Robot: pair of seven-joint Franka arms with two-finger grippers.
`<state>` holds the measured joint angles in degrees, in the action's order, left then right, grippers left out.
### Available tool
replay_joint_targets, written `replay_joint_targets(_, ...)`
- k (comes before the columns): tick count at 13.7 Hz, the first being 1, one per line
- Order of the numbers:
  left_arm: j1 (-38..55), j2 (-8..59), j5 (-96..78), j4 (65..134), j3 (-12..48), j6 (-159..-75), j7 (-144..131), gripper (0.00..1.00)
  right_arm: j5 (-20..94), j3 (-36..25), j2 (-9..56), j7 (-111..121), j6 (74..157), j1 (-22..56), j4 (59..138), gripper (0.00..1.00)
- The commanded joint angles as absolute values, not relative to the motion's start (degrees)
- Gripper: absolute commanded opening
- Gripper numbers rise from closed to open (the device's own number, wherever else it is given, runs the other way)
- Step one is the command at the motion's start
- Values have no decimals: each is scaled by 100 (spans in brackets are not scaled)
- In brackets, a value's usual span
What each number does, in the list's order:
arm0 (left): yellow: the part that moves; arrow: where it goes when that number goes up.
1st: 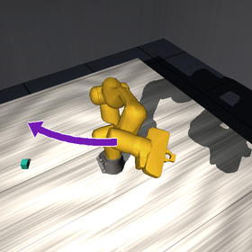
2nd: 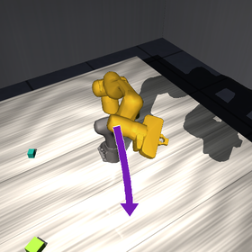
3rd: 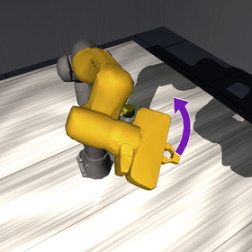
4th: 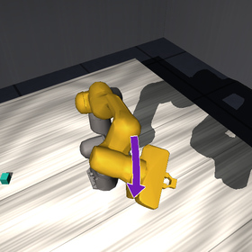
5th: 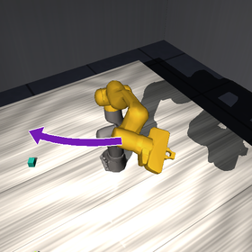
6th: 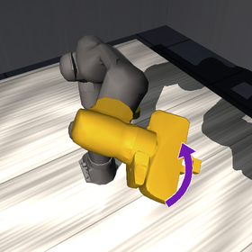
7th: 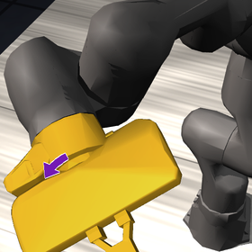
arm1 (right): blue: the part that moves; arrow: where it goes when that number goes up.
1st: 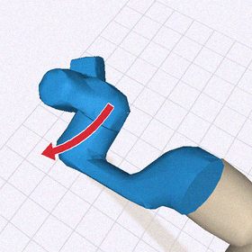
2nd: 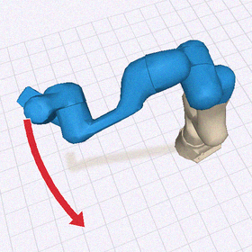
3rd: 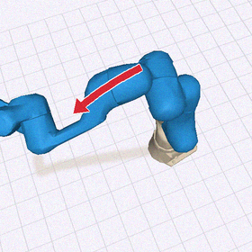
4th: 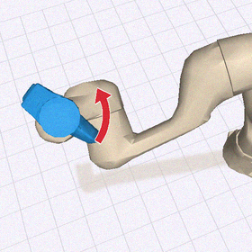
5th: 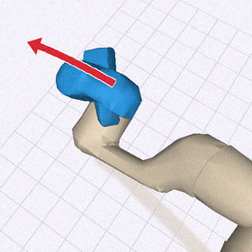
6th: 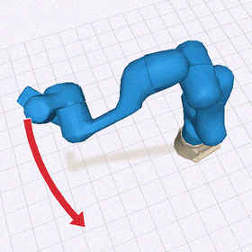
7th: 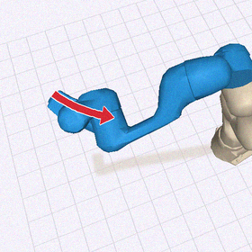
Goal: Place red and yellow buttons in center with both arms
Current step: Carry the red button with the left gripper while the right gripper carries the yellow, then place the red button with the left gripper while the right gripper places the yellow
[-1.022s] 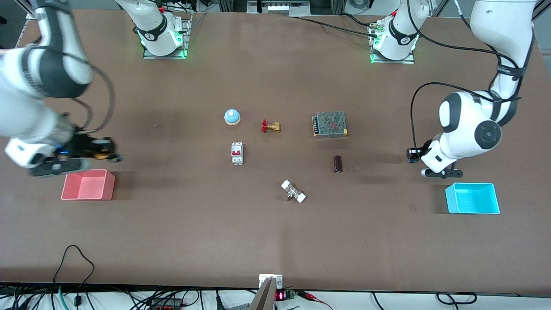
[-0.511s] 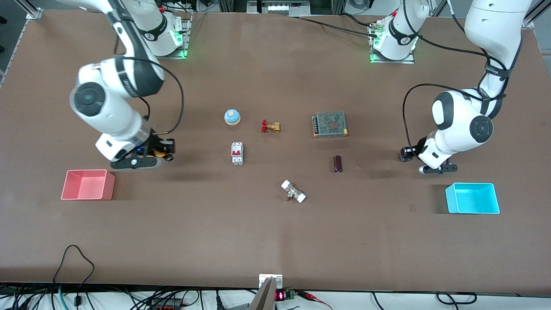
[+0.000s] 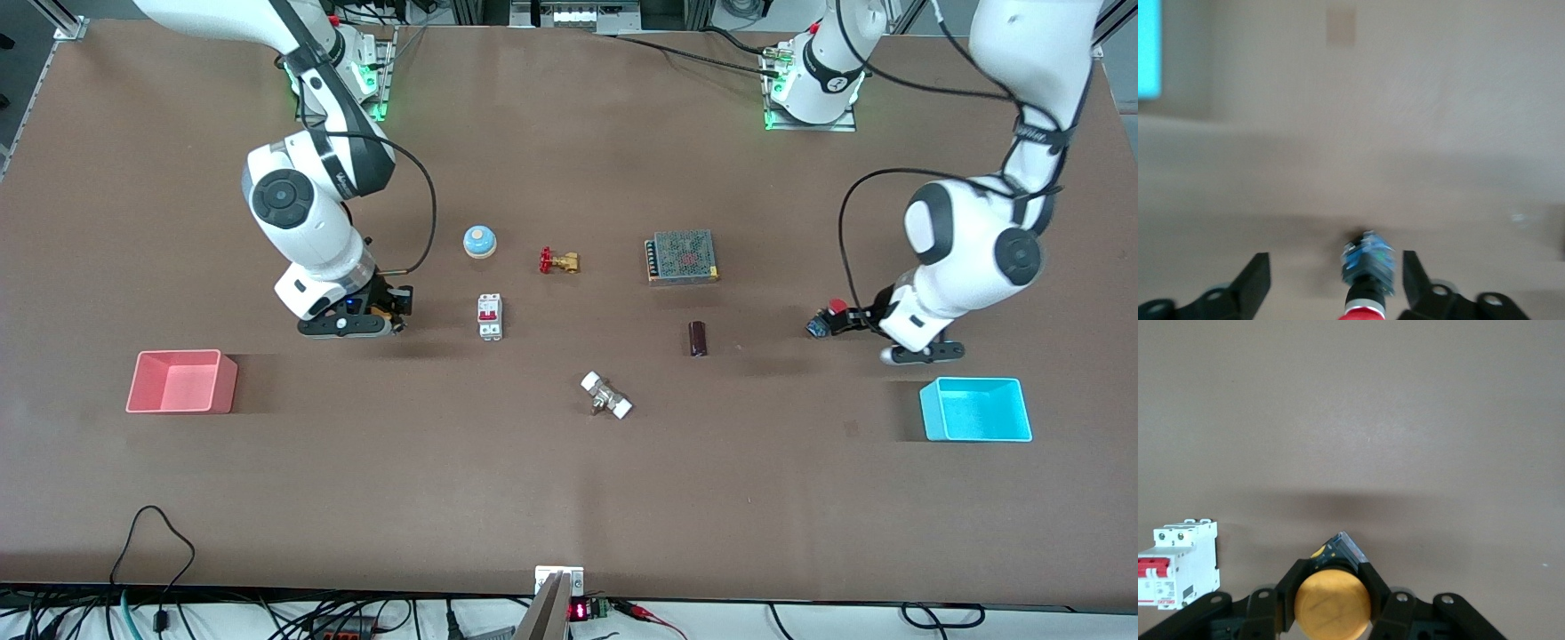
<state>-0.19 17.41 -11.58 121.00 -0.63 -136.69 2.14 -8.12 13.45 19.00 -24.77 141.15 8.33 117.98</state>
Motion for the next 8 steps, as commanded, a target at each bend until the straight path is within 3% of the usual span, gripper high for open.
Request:
replay_joint_targets(1,-35,1406,-1038,11289,-123,-12563,255,100,-923,1345,2056,-2602,14343,826,11839,34)
replay_joint_targets(8,-202,1363,-571,10205,-132,-11945,246,100,-1134,1336,2478,-2689,14774,905,11786,34)
